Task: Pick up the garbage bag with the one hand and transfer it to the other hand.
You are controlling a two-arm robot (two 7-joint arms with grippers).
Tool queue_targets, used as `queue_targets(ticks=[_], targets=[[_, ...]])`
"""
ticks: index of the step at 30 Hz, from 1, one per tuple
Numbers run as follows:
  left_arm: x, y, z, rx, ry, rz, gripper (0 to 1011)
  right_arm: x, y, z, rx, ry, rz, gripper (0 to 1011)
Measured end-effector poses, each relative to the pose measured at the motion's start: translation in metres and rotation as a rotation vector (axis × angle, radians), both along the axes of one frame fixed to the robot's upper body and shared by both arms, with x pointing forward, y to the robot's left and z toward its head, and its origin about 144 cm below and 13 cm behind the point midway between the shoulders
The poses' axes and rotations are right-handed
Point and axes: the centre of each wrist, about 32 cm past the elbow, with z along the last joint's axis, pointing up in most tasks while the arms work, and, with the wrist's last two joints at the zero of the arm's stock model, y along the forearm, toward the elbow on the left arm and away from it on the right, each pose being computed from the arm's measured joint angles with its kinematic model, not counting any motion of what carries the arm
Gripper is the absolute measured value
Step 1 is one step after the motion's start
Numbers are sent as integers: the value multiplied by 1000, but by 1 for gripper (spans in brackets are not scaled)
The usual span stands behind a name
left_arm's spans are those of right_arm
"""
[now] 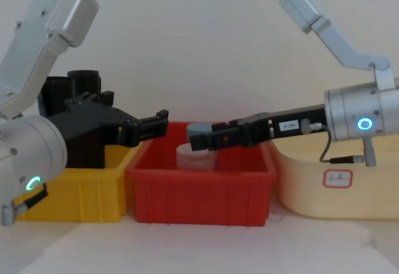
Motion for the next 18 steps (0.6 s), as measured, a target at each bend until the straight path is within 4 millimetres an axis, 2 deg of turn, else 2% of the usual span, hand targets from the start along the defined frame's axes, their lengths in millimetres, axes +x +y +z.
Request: queue_targets(ticks=[18], targets=[[0, 0, 0, 0, 0, 0, 1001, 9, 9, -4, -14, 13, 24, 1001]])
